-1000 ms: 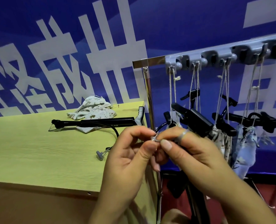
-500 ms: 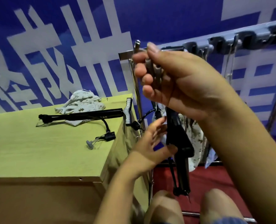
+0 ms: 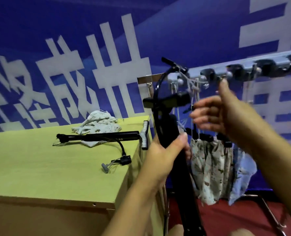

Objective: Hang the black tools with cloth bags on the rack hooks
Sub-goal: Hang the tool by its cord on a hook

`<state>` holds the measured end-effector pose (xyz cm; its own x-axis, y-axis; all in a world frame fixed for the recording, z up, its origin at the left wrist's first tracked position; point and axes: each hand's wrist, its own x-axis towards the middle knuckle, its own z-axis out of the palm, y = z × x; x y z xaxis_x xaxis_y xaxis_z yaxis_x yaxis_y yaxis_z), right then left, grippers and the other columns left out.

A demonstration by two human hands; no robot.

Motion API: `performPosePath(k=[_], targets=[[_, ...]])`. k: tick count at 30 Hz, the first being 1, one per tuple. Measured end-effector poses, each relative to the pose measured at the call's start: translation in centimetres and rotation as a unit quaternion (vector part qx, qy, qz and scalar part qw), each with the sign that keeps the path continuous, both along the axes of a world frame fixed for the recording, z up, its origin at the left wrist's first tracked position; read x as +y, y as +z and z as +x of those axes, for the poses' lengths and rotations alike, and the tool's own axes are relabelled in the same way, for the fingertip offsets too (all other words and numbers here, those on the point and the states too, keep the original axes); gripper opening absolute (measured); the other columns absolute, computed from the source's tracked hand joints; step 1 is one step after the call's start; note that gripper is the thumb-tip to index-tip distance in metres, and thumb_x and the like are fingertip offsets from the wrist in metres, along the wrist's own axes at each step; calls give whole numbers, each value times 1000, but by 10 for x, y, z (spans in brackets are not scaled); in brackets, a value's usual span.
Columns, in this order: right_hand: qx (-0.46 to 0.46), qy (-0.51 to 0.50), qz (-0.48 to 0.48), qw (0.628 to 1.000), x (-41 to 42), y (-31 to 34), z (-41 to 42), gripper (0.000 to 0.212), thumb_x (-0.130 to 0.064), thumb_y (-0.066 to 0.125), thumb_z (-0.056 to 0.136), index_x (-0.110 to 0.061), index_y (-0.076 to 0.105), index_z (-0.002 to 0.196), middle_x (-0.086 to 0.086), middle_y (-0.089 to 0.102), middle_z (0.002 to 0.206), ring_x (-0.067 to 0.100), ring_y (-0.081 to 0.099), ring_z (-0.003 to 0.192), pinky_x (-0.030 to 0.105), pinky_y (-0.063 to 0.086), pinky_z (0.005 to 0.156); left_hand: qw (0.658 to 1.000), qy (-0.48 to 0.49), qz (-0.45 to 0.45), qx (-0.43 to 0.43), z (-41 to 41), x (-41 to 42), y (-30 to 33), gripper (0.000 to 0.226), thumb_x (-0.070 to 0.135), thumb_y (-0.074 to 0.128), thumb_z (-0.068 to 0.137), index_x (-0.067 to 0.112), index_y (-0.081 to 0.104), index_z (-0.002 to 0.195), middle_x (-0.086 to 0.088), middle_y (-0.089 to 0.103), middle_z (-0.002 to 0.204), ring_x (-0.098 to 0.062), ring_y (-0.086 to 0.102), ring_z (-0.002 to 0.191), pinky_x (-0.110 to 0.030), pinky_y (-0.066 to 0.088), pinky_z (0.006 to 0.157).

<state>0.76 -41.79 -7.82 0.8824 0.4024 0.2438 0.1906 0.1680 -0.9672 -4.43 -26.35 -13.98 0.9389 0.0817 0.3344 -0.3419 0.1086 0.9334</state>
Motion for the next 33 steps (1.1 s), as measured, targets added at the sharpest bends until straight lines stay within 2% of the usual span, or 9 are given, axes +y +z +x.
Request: performPosePath(k=[2, 7, 12, 15, 20, 23, 26, 29, 33], targets=[[0, 84, -41, 996, 10, -34, 0, 106, -90, 59, 26, -17, 58, 102, -1, 72, 78, 4, 67, 67, 17, 53, 57, 1000, 12, -15, -2, 4, 8, 27, 17, 25, 65, 79, 14, 63, 66, -2, 60, 57, -14, 57, 51, -27, 53, 57], [28, 328, -77, 941, 44, -77, 2, 66, -25, 84, 63, -16, 52, 119, 9, 72, 98, 22, 69, 86, 25, 52, 73, 999, 42, 0, 7, 36, 40, 84, 44, 25, 58, 91, 16, 68, 49, -3, 62, 57, -16, 60, 55, -36, 53, 69], [25, 159, -42, 986, 74, -75, 39, 37, -7, 70, 60, -20, 60, 93, -1, 62, 63, 15, 60, 53, 27, 49, 51, 980, -6, 185, 76, 90, 113, 96, 70, 66, 24, 75, 16, 63, 105, -2, 70, 101, -18, 64, 106, -36, 49, 98], [7, 160, -42, 986, 80, -70, 61, 34, -6, 71, 64, -35, 65, 82, 2, 63, 63, 19, 62, 55, 27, 49, 49, 951, 54, 243, 184, 136, 177, 81, 73, 71, 17, 82, 20, 66, 101, -3, 68, 109, -23, 59, 114, -42, 43, 100], [-2, 146, -26, 989, 93, -68, 82, 30, 5, 67, 78, -19, 57, 94, 9, 63, 67, 23, 63, 57, 32, 52, 53, 649, 263, 640, 315, 209, 254, 32, 35, 32, 52, 92, 7, 64, 114, -12, 63, 118, -28, 55, 114, -32, 41, 92], [6, 127, -26, 992, 101, -69, 93, 28, 6, 65, 78, -16, 55, 92, 2, 63, 60, 18, 63, 53, 31, 51, 52, 615, 252, 626, 407, 232, 268, 10, 34, 31, 64, 77, 8, 60, 103, -11, 63, 100, -28, 59, 101, -30, 44, 78], [12, 112, -7, 994, 103, -70, 101, 27, 8, 64, 77, -15, 55, 88, 1, 62, 59, 17, 61, 51, 31, 50, 50, 583, 315, 623, 416, 243, 273, -1, 54, 45, 55, 80, 17, 52, 126, -11, 51, 131, -30, 49, 118, -43, 39, 96], [23, 100, 9, 995, 101, -74, 109, 26, 6, 66, 77, -18, 58, 85, 3, 63, 60, 19, 61, 52, 32, 50, 53, 659, 407, 531, 343, 248, 282, -1, 38, 30, 50, 91, 11, 56, 123, -14, 59, 119, -29, 58, 101, -44, 46, 80], [24, 91, 18, 995, 100, -79, 112, 25, -5, 70, 70, -28, 63, 75, 13, 65, 64, 32, 57, 60, 44, 46, 62, 798, 518, 218, 217, 245, 313, 8, 33, 14, 48, 93, 6, 53, 125, -18, 56, 128, -37, 52, 117, -40, 41, 99]])
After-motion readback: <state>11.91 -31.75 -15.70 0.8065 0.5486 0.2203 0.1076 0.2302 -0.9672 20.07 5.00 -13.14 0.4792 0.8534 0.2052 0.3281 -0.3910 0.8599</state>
